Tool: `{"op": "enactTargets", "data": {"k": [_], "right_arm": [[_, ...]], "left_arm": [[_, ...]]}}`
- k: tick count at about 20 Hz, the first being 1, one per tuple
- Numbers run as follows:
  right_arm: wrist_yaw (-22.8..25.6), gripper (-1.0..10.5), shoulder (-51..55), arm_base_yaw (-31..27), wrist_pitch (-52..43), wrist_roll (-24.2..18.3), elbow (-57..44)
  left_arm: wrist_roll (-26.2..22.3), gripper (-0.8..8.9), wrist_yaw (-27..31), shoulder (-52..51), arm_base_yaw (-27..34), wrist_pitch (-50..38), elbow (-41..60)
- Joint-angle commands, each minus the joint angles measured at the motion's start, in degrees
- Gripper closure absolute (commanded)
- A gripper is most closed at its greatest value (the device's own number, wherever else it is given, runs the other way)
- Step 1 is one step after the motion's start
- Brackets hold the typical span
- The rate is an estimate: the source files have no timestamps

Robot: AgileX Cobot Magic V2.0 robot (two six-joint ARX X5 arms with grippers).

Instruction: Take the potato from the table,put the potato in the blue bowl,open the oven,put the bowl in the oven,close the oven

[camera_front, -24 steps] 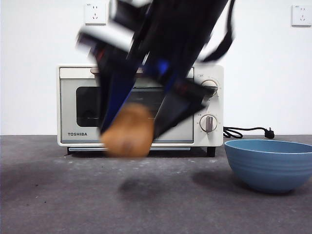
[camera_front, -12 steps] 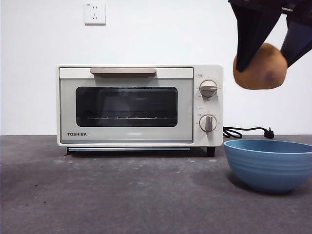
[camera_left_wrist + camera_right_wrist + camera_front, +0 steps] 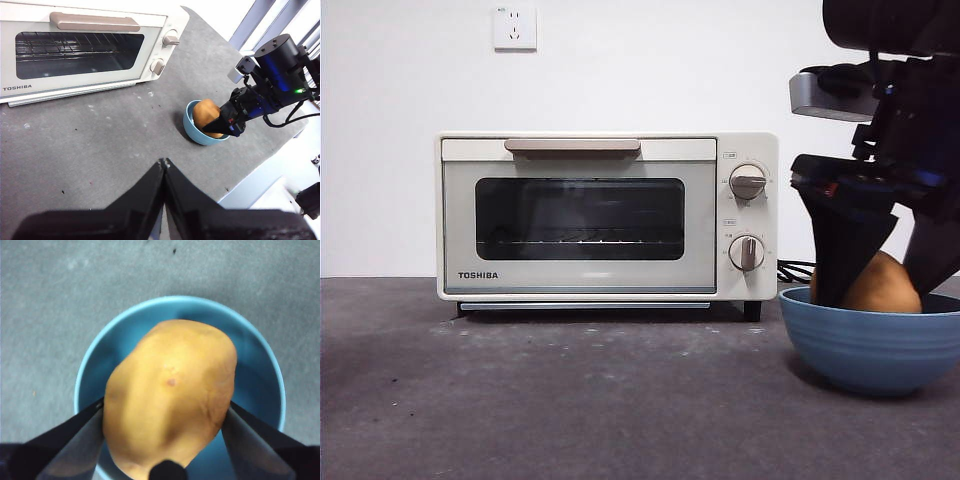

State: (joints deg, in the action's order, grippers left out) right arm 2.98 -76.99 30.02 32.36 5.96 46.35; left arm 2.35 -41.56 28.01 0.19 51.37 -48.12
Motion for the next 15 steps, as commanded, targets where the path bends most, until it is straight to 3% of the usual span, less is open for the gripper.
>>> {"op": "enactTargets", "data": {"k": [1,3,5,8,15], "right_arm": [[0.07,8.3,-1.62,-0.02,-0.66,-0.26,-0.46],[0.13,6.6,-3.63,-0.04,-0.63,-0.24,-0.46],[0.09,6.1,-5.22,-0.09,-0.63,-0.13,-0.46],[0.46,4.2,-5.16,0.0,-1.4,0.66,-0.44],[0.44,3.8,0.44,0.04,-1.36,0.63,-0.04]], "left_arm": [[-0.92,8.22,-0.42,-0.02,-0.24,-0.5,0.02],[-0.92,8.22,-0.42,-0.02,-0.24,-0.5,0.02],[-0.92,8.22,-0.44,-0.02,-0.24,-0.5,0.02],[-0.94,8.22,-0.42,-0.02,-0.24,-0.59,0.02],[-0.9,8.22,-0.44,0.92,-0.31,-1.77,0.02]]}}
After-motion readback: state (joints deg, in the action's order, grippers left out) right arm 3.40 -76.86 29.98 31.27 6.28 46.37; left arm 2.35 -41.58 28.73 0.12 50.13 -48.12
